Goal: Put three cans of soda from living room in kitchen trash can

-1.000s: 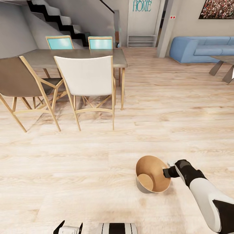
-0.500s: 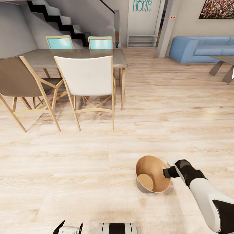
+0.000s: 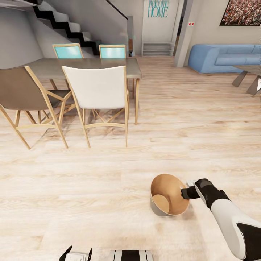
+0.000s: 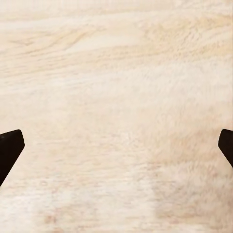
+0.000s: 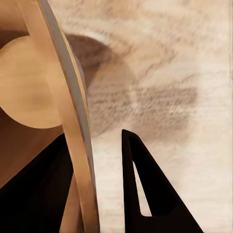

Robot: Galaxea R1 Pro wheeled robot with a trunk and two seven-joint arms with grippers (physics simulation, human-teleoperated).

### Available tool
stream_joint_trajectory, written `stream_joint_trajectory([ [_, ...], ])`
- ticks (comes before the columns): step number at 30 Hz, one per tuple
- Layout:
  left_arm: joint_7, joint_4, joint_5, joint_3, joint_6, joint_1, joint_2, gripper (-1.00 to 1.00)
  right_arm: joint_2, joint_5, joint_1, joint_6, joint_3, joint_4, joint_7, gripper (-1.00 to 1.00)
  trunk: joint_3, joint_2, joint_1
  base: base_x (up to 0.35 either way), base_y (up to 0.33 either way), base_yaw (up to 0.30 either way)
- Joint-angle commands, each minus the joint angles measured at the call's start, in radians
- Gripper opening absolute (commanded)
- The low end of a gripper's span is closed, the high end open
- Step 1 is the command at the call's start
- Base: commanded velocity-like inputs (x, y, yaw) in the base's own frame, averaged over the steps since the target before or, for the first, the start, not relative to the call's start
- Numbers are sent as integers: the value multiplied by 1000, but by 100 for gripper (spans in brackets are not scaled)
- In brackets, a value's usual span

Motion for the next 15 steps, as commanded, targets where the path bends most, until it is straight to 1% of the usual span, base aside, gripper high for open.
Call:
stream_joint_trajectory([
  [1, 0, 0, 0, 0, 0, 0, 0, 100, 0, -7, 0, 1, -1, 0, 0, -100, 4, 0, 0, 0, 0, 0],
  [15, 1, 4, -4, 0, 2, -1, 0, 100, 1, -7, 0, 1, -1, 0, -5, -100, 58, 4, -7, 0, 0, 0],
])
